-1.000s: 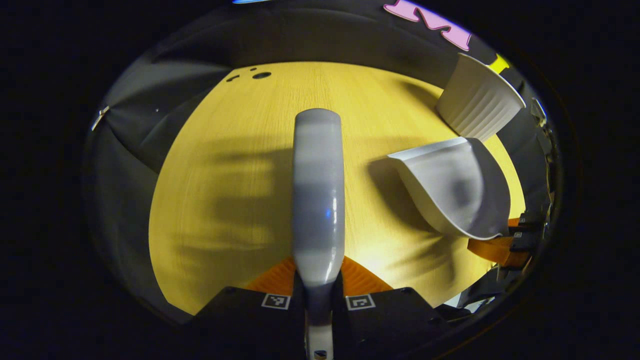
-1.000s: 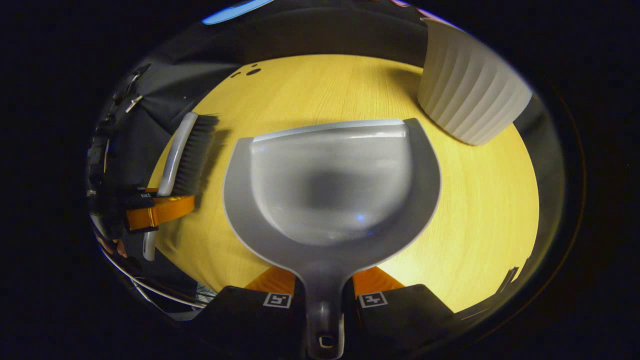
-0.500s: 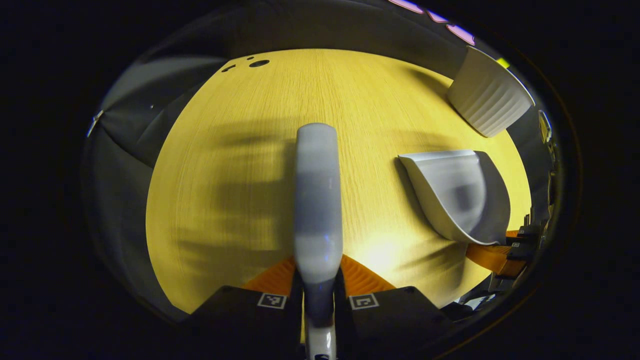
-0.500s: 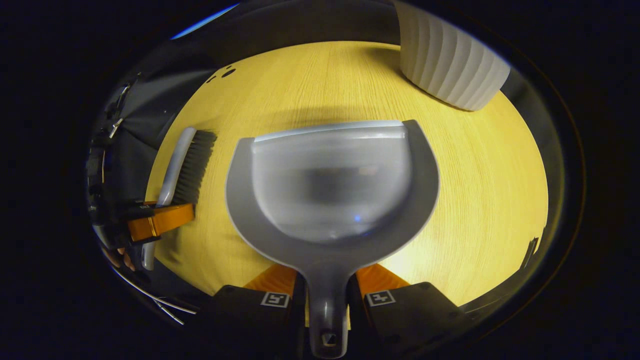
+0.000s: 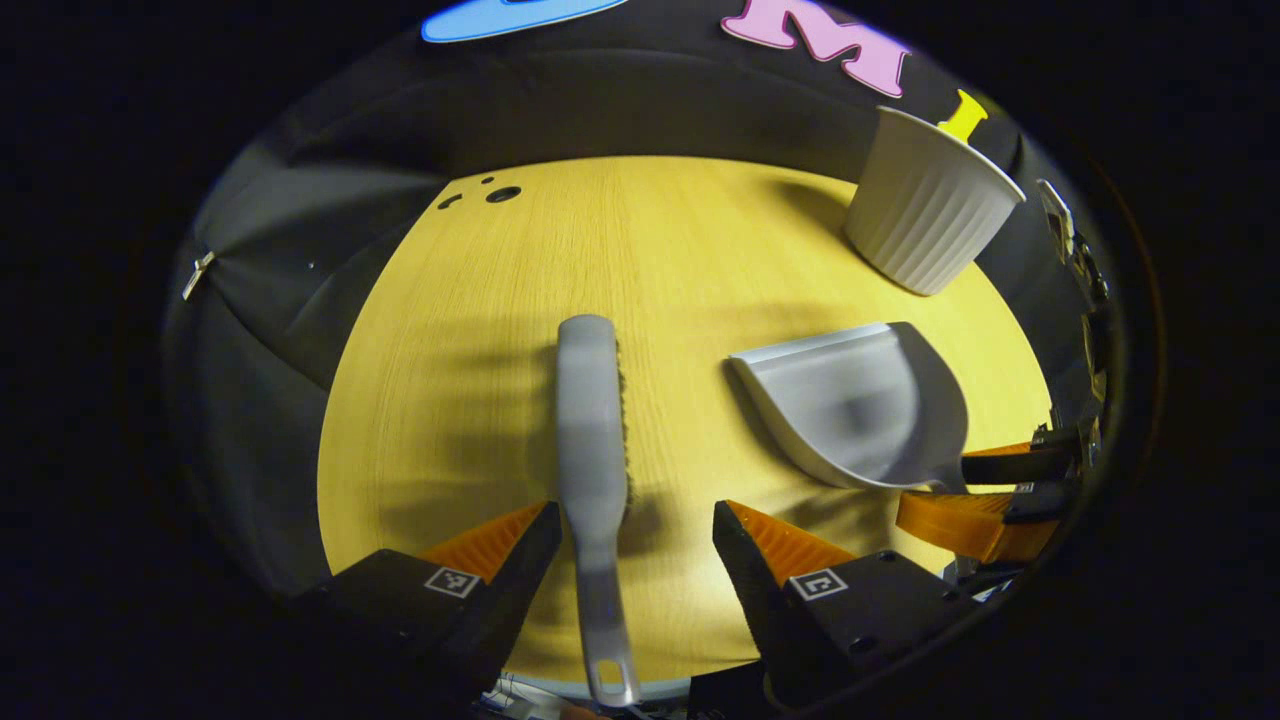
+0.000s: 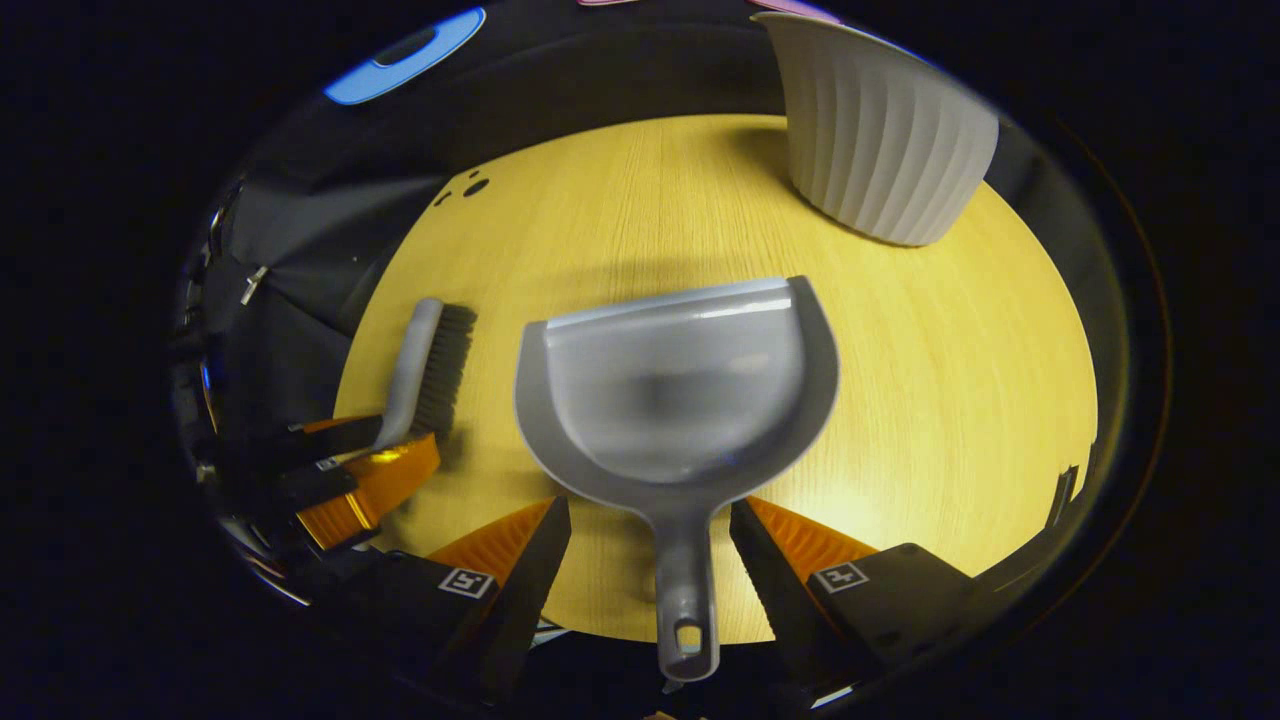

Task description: Pick up the small broom and dustpan from the desktop, sweep the trash into the dustpan with the broom, and then empty the trash into the garbage bin.

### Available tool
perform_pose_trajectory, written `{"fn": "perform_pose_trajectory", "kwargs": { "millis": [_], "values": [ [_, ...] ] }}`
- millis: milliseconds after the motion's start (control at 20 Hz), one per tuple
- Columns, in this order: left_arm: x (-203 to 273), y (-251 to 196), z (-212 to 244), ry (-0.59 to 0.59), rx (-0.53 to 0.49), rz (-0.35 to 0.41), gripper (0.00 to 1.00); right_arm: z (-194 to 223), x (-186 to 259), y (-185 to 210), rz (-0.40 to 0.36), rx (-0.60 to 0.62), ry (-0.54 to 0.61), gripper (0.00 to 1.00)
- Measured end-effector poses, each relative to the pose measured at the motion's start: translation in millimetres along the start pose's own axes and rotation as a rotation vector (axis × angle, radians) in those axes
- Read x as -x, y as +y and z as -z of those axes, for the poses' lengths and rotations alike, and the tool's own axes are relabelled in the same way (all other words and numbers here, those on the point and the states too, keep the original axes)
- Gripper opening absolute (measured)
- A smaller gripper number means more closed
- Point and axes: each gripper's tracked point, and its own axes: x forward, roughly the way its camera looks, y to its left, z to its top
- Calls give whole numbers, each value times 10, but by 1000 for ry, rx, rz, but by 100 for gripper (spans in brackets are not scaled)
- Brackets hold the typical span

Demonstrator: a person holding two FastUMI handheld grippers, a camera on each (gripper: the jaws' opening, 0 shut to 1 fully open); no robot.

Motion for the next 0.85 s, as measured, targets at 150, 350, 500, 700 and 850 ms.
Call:
{"fn": "perform_pose_trajectory", "kwargs": {
  "millis": [150,350,500,700,850],
  "values": [
    [324,-101,-147,-87,6,-4,96,-310,392,54,-20,2,-126,99],
    [854,-182,-366,-258,70,-23,96,-751,1093,46,-17,71,-393,99],
    [1191,-332,-520,-405,171,23,96,-1012,1473,24,21,157,-590,99],
    [1647,-300,-468,-599,219,-36,96,-1090,1756,-19,30,221,-723,99],
    [1804,-408,-489,-694,139,-42,96,-976,1875,-85,24,225,-772,99]
  ]
}}
